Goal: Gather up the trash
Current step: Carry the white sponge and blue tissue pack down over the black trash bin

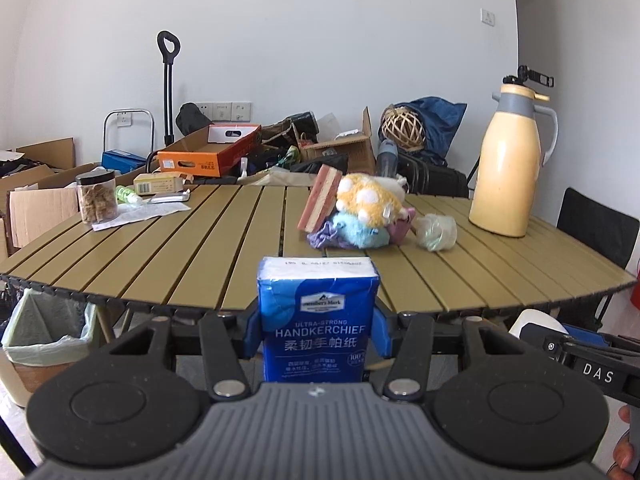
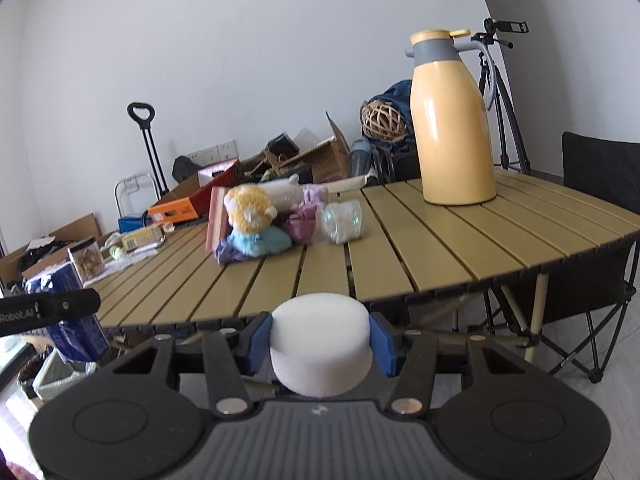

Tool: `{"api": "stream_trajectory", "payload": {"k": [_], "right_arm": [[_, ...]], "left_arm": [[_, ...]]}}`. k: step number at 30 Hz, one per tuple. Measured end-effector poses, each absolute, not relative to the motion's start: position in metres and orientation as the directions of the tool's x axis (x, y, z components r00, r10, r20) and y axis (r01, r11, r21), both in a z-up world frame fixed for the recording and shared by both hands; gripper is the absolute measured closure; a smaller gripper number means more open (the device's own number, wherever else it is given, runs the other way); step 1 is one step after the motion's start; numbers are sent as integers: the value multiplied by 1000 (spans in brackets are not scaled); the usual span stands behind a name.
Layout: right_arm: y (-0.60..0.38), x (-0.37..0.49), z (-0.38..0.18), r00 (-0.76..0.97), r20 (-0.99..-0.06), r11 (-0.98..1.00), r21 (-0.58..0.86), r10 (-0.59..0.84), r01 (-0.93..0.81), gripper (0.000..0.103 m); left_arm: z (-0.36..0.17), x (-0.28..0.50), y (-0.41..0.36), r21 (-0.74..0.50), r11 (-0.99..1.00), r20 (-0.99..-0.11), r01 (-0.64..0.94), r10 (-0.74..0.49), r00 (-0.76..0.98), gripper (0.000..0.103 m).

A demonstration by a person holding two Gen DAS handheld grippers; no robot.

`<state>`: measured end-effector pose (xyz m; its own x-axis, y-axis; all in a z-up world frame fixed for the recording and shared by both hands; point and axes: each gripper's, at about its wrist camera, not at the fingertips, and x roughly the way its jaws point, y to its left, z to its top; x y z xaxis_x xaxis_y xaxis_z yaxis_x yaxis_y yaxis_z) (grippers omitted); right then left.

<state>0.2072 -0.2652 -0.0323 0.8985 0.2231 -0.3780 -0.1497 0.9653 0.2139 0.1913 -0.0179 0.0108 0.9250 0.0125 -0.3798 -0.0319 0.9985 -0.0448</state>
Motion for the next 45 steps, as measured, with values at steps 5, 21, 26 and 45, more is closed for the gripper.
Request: {"api": "stream_trajectory", "payload": {"k": [5, 21, 26, 45], "right_arm": [[-259, 197, -43, 878, -418, 967, 194, 233, -165, 52], [-222, 180, -88, 766, -588, 965, 136, 261, -224, 52], [-212, 181, -104, 720, -644, 964, 123, 258, -235, 52], [-176, 200, -148, 562, -786, 953, 111, 259, -283, 52]], "left_arm": [[1, 180, -14, -31, 999, -407, -33, 18, 913, 51], [-54, 172, 15, -29, 996, -549, -82, 53, 834, 51], [-81, 177, 25, -31, 995, -619, -99, 58, 784, 51], [-141, 194, 69, -54, 977, -788, -205, 85, 610, 51]]}}
